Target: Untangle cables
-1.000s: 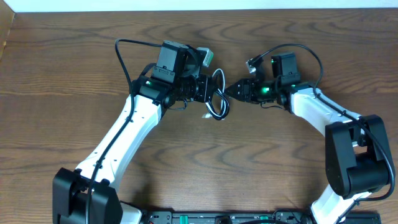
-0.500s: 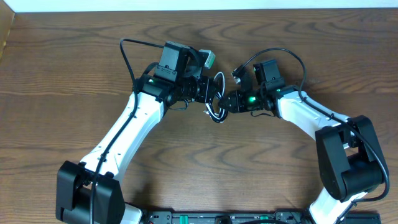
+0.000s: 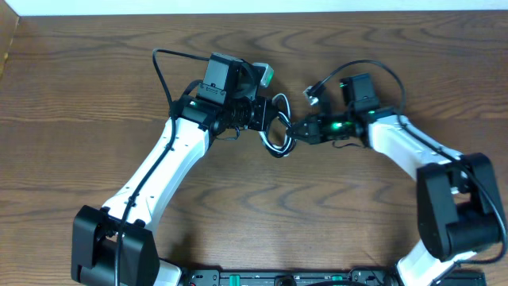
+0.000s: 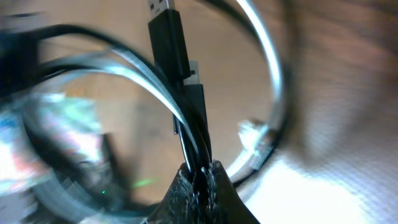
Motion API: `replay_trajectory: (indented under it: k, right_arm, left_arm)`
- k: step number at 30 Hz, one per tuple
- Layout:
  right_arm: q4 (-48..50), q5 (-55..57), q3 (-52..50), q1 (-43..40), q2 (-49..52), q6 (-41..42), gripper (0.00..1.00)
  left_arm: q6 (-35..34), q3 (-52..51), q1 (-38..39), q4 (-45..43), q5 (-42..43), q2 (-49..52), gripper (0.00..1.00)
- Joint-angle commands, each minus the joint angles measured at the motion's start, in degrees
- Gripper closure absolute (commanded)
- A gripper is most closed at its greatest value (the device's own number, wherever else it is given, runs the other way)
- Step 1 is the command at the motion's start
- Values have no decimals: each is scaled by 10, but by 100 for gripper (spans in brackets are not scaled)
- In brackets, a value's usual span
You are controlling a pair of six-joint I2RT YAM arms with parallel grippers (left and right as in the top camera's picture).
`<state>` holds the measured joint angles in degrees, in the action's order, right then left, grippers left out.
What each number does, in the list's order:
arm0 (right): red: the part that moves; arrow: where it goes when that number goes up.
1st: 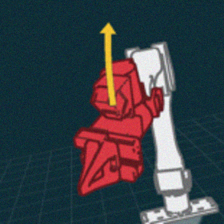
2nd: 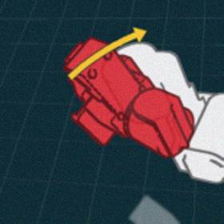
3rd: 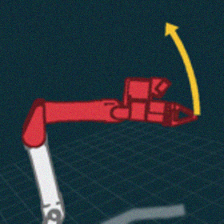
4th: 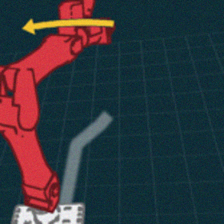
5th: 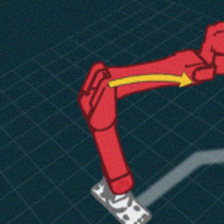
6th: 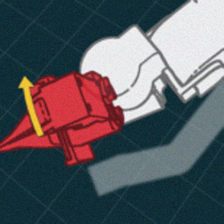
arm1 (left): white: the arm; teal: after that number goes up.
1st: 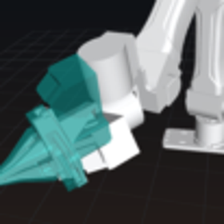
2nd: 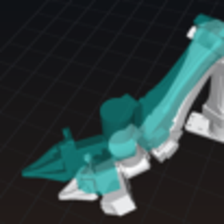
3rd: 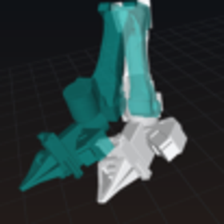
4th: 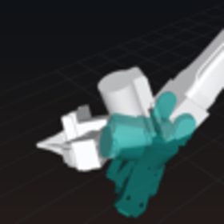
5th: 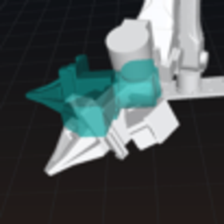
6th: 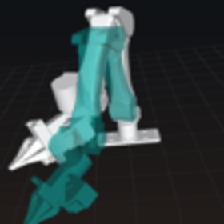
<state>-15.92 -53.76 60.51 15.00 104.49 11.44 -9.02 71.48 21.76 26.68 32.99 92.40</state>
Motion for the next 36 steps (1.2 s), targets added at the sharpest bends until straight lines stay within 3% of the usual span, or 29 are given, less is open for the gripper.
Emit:
replay_trajectory:
  k: [1,4,8,11,17,19,23,27,32,36]
  right_arm:
    - [-36,-196,-1,-24,-30,-80,99]
    - [-101,-216,-1,-26,-30,-133,99]
    - [-149,-268,-1,-20,-30,-191,99]
    - [-146,-351,-1,-21,-30,-218,99]
    - [-106,-357,-1,-24,-30,-193,99]
    - [-63,-349,-1,-33,-30,-147,99]
    - [32,-183,-1,-65,-30,47,99]
    - [37,16,-1,-88,-30,176,99]
    - [-39,170,-1,-81,-30,202,99]
    - [-160,352,-1,-59,-30,202,96]
  left_arm:
    - [-39,3,-3,-2,-93,2,93]
    - [-79,3,-3,-2,-174,2,93]
    - [-83,3,-3,-2,-204,10,93]
    - [-94,3,-2,-2,-202,32,93]
    - [-104,3,-2,-2,-124,73,93]
    - [-100,3,-2,-2,-95,80,93]
    - [-76,3,-2,-2,-43,80,93]
    - [-58,3,-2,-2,1,80,92]
    - [-58,3,-2,-2,0,80,93]
    - [-49,3,-2,-2,0,80,93]
